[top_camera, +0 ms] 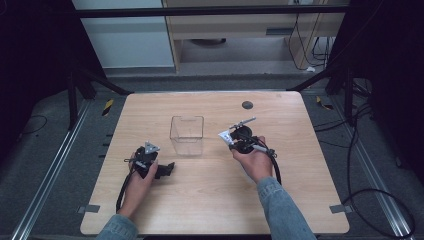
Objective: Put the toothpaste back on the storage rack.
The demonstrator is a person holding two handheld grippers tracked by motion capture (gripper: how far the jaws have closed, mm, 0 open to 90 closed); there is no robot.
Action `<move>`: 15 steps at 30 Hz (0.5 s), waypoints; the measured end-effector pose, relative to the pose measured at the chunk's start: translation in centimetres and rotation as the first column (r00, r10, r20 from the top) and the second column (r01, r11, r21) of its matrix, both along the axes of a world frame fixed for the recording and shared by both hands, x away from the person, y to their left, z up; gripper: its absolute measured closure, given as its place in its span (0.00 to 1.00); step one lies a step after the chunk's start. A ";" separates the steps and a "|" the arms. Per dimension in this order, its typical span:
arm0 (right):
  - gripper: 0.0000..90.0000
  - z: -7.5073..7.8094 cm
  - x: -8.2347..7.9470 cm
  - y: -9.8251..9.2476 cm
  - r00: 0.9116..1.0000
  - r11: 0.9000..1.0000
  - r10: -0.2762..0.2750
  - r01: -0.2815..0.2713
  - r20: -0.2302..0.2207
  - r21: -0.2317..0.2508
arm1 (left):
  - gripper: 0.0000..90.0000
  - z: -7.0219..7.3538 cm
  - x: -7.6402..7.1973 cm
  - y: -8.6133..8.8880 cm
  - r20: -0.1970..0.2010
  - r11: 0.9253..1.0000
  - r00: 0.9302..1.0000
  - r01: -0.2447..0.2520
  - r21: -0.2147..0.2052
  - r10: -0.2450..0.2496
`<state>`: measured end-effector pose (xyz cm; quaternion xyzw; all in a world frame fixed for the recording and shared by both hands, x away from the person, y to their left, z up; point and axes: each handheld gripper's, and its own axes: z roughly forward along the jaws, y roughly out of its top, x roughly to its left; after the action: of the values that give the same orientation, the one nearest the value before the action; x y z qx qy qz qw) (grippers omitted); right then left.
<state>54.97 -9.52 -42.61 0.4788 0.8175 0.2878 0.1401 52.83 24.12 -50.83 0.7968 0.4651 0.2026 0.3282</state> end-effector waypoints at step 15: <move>0.88 1.9 0.9 -0.3 0.990 0.995 -0.041 0.029 0.134 0.096 | 0.00 0.0 0.0 0.0 0.000 1.000 1.000 0.000 0.000 0.000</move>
<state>55.90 -9.80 -40.72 0.4785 0.7831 0.3554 0.1776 52.83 24.12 -50.83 0.7967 0.4652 0.2027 0.3284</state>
